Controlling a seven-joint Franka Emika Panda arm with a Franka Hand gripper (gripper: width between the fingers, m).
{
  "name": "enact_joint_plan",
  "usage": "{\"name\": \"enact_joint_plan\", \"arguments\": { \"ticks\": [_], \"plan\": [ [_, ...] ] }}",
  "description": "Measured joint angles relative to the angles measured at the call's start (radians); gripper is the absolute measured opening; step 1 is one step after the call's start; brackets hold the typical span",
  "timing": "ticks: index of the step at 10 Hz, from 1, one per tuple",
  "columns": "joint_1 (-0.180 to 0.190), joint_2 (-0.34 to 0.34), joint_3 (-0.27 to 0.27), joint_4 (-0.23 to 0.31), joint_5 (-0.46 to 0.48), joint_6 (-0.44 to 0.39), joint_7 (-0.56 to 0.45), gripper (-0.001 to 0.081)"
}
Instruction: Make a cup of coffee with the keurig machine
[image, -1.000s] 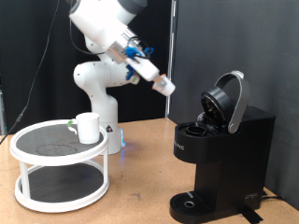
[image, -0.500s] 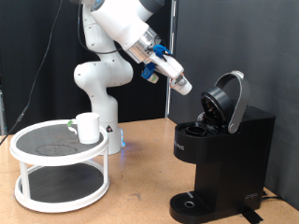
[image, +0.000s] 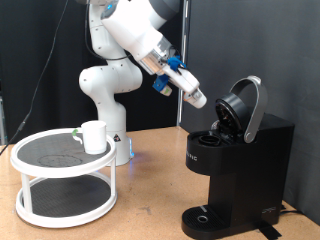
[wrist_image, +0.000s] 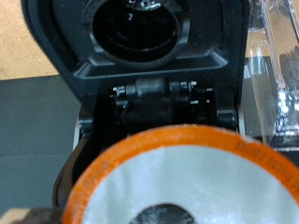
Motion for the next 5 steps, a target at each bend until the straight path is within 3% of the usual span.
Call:
{"name": "enact_joint_plan", "arguments": {
  "ticks": [5],
  "plan": [
    [0.009, 0.083, 0.046, 0.0, 0.019, 0.116, -0.036, 0.0402]
  ]
}}
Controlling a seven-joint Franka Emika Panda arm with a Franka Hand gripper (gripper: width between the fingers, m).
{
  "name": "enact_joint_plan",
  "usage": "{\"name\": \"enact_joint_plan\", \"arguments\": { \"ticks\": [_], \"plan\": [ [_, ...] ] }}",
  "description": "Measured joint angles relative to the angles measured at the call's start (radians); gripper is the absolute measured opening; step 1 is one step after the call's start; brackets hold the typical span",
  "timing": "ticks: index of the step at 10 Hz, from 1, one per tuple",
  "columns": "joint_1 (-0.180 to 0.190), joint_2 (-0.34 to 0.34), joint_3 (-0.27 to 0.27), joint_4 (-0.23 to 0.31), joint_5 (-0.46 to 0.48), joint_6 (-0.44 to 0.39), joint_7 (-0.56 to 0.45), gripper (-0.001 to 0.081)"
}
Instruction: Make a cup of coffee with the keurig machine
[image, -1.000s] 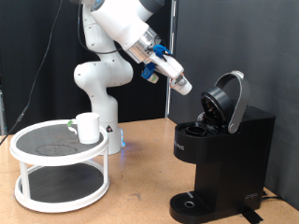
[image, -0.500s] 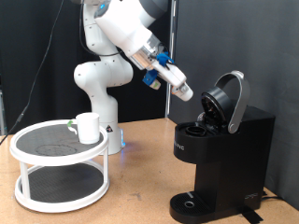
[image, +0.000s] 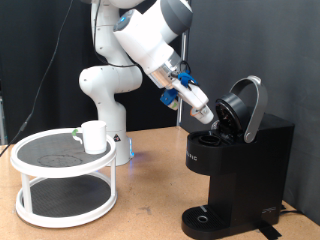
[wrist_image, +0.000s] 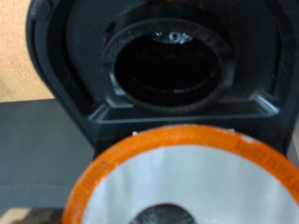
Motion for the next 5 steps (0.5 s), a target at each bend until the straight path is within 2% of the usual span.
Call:
{"name": "enact_joint_plan", "arguments": {
  "ticks": [5],
  "plan": [
    [0.001, 0.059, 0.03, 0.001, -0.006, 0.041, -0.006, 0.0402]
  ]
}}
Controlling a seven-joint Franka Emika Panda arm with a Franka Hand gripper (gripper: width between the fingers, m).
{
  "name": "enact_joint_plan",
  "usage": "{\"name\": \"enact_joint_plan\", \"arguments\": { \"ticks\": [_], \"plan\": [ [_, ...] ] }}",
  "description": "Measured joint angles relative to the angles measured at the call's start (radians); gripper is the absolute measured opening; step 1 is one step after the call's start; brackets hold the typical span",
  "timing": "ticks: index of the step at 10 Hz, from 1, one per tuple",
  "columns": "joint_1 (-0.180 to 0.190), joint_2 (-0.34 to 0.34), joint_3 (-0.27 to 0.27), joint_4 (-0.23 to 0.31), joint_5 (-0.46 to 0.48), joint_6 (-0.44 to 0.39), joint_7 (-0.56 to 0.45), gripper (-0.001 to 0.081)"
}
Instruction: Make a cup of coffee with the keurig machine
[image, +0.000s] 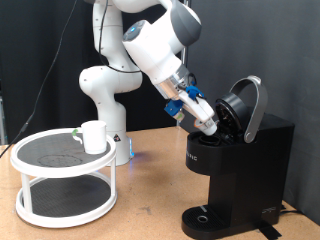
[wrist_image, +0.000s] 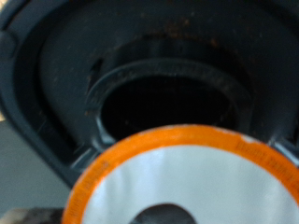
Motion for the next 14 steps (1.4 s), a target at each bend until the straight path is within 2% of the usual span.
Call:
{"name": "enact_joint_plan", "arguments": {
  "ticks": [5, 13, 14],
  "plan": [
    [0.0, 0.029, 0.015, 0.01, -0.083, 0.025, 0.053, 0.0402],
    [0.0, 0.069, 0.052, 0.047, -0.088, 0.051, 0.062, 0.0414],
    [0.0, 0.074, 0.057, 0.054, -0.088, 0.051, 0.063, 0.0592]
  ]
}}
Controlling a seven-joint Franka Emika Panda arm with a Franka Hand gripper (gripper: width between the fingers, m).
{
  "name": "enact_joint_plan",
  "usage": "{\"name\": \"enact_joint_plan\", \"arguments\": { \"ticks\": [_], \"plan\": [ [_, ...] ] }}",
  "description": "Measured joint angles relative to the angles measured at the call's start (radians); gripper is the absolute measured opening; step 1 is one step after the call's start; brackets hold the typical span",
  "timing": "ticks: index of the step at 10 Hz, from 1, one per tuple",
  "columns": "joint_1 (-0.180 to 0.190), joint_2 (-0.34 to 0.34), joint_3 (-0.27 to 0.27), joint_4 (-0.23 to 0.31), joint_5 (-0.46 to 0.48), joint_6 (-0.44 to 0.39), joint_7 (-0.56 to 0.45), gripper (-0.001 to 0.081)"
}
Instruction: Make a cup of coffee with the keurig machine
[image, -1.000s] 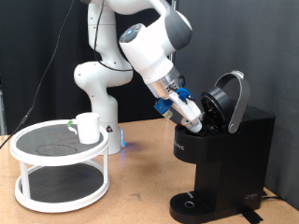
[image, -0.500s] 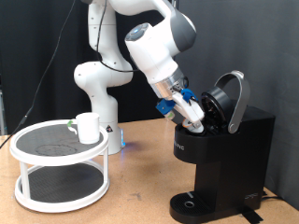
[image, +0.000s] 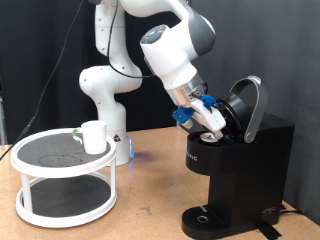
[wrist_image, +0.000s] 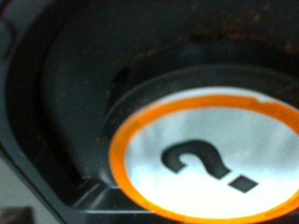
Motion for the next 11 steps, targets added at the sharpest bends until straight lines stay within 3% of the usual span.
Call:
{"name": "enact_joint_plan", "arguments": {
  "ticks": [1, 2, 3, 8, 11],
  "plan": [
    [0.0, 0.003, 0.004, 0.005, 0.001, 0.0, 0.0, 0.0592],
    [0.0, 0.003, 0.007, 0.008, 0.005, -0.001, 0.0, 0.0705],
    [0.0, 0.002, 0.007, 0.01, 0.015, -0.007, -0.002, 0.0726],
    [-0.006, -0.015, 0.002, 0.009, 0.043, -0.055, -0.029, 0.0734],
    [-0.017, -0.04, -0.025, 0.009, 0.143, -0.091, -0.088, 0.0734]
  ]
}}
